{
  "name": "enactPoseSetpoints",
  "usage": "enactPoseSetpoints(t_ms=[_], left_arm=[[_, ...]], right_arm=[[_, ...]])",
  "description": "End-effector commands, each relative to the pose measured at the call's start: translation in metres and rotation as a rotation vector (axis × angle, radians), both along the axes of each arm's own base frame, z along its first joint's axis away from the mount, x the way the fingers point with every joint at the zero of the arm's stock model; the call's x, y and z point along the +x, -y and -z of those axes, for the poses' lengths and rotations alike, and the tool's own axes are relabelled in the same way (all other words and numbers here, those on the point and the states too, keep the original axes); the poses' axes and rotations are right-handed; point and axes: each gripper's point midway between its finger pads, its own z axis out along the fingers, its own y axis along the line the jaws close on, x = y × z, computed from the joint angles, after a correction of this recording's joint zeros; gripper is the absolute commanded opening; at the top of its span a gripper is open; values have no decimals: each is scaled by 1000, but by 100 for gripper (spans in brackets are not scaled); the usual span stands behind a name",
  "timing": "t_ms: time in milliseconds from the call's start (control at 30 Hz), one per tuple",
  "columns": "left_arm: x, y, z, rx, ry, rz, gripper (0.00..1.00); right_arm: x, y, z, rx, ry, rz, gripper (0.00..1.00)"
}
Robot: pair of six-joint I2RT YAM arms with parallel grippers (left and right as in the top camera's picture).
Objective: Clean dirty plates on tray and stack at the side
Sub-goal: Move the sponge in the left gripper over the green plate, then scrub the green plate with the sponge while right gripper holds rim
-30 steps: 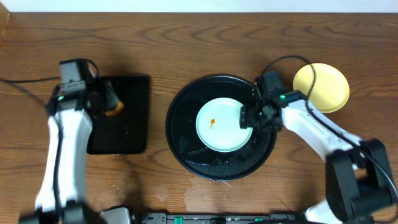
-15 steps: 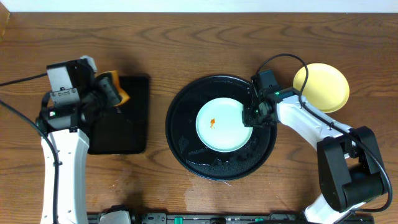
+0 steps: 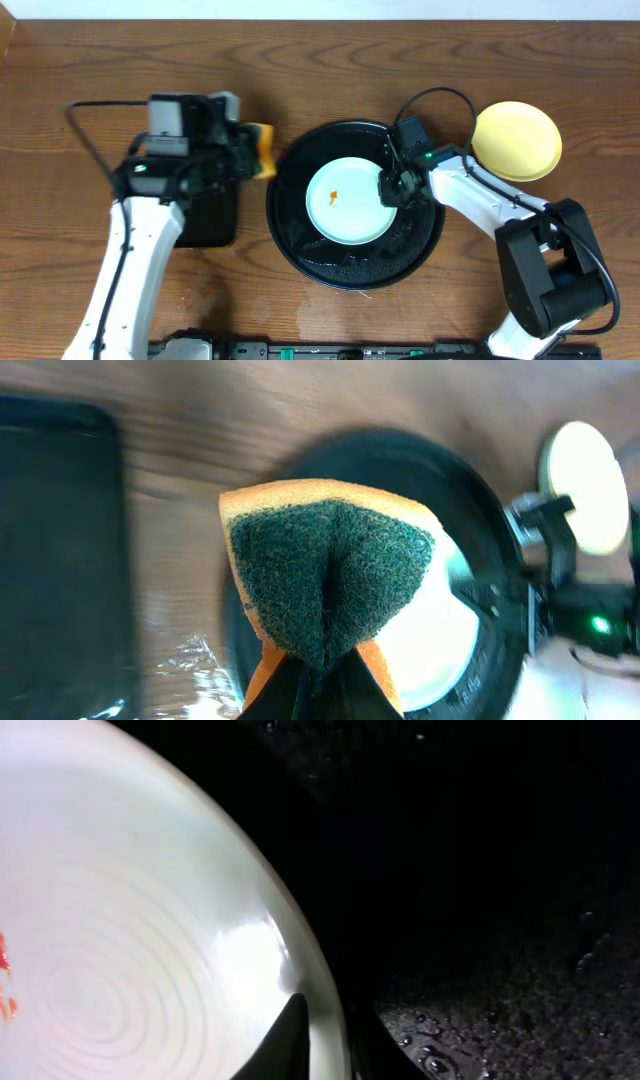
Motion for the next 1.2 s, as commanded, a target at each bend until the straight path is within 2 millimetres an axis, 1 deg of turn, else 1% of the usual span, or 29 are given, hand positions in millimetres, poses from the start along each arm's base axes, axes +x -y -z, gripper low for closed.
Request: enactPoseSetpoints(t_ms=[0, 167, 200, 300, 333, 467, 567, 600, 667, 767, 833, 933, 1000, 1167], left_arm=[[-8, 33, 22, -39, -90, 69, 7], [-12, 71, 56, -43, -196, 126, 7], [-14, 83, 68, -43, -234, 137, 8], [-17, 104, 90, -35, -280, 175, 7], [-18, 114, 102, -27, -293, 200, 7], [-22, 131, 129, -19, -349, 212, 8], [-22, 146, 143, -23, -364, 218, 8], [-21, 150, 145, -26, -360, 222, 8], [-19, 158, 147, -43, -357, 208, 8], [-20, 170, 144, -63, -346, 206, 8], [-18, 173, 144, -49, -321, 206, 8], [-7, 160, 151, 36, -295, 83, 8], [-3, 156, 154, 58, -290, 32, 8], [0, 151, 161, 80, -294, -5, 7]], right_arm=[[2, -3, 2, -8, 2, -3, 2], [5, -5, 1, 2, 10, 15, 1], [7, -6, 0, 6, 14, 27, 1], [9, -7, -2, 9, 19, 26, 1], [9, -7, -2, 11, 18, 43, 1], [11, -1, -1, -7, 16, 126, 1], [12, 1, -1, -15, 19, 135, 1], [12, 1, -1, -14, 18, 135, 1], [12, 1, -1, -15, 18, 139, 1], [13, 4, -1, -28, 24, 154, 1], [13, 4, -1, -29, 24, 154, 1], [13, 4, -1, -29, 23, 154, 1], [12, 4, -1, -30, 22, 154, 1], [12, 4, -1, -32, 23, 155, 1]])
